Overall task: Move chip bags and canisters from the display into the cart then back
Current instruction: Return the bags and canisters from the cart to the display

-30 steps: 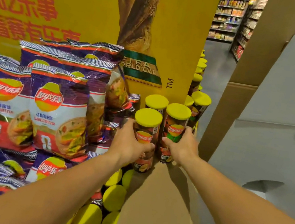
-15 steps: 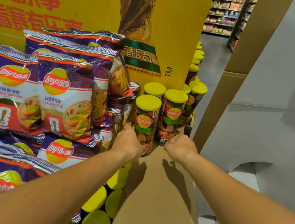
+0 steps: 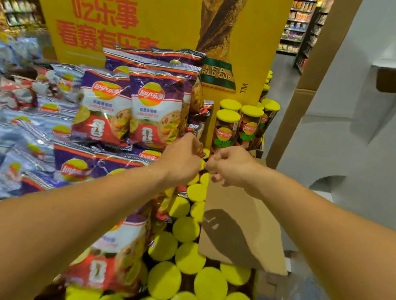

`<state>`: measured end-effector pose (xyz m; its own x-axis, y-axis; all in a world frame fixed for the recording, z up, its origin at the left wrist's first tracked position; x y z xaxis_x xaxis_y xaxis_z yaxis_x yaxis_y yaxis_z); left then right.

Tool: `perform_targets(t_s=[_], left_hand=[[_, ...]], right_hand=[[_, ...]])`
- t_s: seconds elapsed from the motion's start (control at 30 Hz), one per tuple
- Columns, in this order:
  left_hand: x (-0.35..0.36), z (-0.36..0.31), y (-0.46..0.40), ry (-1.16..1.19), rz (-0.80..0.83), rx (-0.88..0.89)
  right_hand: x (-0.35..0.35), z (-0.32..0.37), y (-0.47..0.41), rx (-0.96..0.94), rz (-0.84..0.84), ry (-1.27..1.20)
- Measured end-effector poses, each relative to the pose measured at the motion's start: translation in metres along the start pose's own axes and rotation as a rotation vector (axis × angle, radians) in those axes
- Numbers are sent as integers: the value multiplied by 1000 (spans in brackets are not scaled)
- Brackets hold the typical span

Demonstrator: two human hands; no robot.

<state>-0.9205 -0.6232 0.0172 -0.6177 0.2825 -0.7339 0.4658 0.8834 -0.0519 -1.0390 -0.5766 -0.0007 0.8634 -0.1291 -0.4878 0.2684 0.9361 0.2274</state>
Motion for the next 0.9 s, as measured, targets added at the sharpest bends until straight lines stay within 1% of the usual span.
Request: perform_targets(t_s=[0.2, 0.3, 0.4, 0.47, 0.6, 0.8, 0.9], left_hand=[[-47, 25, 63, 6, -5, -35], [-69, 44, 102, 38, -26, -77], [-85, 64, 140, 83, -34, -129], [-96, 79, 168, 126, -67, -171], [-120, 120, 226, 140, -158, -272], [-159, 190, 305, 185, -215, -408], [-178, 230, 347, 202, -253, -470]], right_hand=[[41, 40, 55, -74, 74, 102], [75, 55, 80, -121, 162, 160], [107, 65, 98, -141, 240, 176], [131, 72, 111, -164, 289, 171], [183, 87, 139, -235, 372, 219], [272, 114, 178, -310, 545, 223], [318, 130, 201, -350, 593, 260]])
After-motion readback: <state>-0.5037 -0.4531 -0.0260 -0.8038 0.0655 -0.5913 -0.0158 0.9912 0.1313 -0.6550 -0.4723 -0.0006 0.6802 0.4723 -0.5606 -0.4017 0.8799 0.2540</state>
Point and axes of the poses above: each hand's wrist, its own y-axis away from the middle knuckle, its own x-axis out of the palm, z = x × y, the point moved 8 cm from there along -y, towards the middle knuckle, and after that the axes turned 3 degrees about -y, right-handed, at the moved point
